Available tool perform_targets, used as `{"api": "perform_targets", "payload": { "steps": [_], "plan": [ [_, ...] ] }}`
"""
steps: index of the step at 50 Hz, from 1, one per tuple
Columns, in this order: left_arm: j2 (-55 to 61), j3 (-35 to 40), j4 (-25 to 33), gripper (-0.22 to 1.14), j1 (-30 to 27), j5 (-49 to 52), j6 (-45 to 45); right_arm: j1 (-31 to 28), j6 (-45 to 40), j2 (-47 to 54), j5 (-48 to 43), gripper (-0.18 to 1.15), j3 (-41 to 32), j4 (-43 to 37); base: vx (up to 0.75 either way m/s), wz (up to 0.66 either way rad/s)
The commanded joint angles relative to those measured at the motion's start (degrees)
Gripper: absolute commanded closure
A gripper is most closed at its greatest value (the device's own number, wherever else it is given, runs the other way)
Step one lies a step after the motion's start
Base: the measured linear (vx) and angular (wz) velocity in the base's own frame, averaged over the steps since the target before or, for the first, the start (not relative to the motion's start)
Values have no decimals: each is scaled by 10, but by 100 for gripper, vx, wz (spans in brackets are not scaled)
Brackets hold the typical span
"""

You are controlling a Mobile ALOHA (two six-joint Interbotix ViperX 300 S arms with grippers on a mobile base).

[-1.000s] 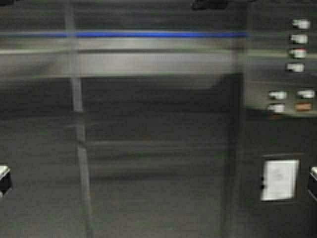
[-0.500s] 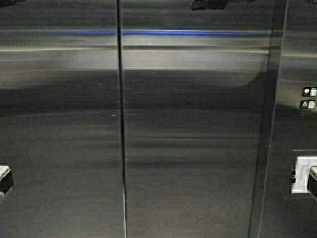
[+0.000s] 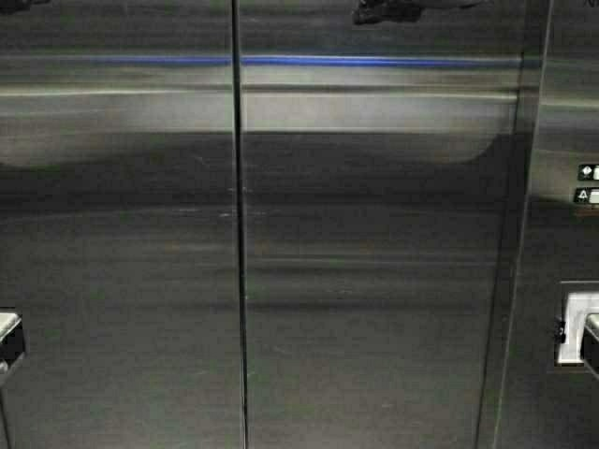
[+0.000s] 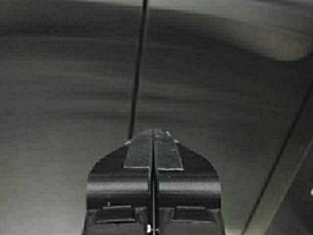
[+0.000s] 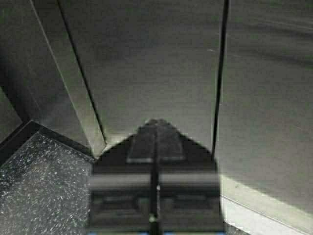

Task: Navigate to elevator, push the call button, then enter the elevator

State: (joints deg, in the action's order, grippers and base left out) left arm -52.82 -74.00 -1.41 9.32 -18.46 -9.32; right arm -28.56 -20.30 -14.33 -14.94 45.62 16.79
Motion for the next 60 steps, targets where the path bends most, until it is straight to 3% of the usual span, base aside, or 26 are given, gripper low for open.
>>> {"api": "perform_targets", "payload": {
  "steps": [1,60],
  "plan": [
    [3,7,1,89,1,-4,0,-11,1,-10,-4,91,-7,0,1,1],
    [-11,3,1,89,1,-4,-7,-15,2,-9,22,91,-11,1,0,0]
  ]
}}
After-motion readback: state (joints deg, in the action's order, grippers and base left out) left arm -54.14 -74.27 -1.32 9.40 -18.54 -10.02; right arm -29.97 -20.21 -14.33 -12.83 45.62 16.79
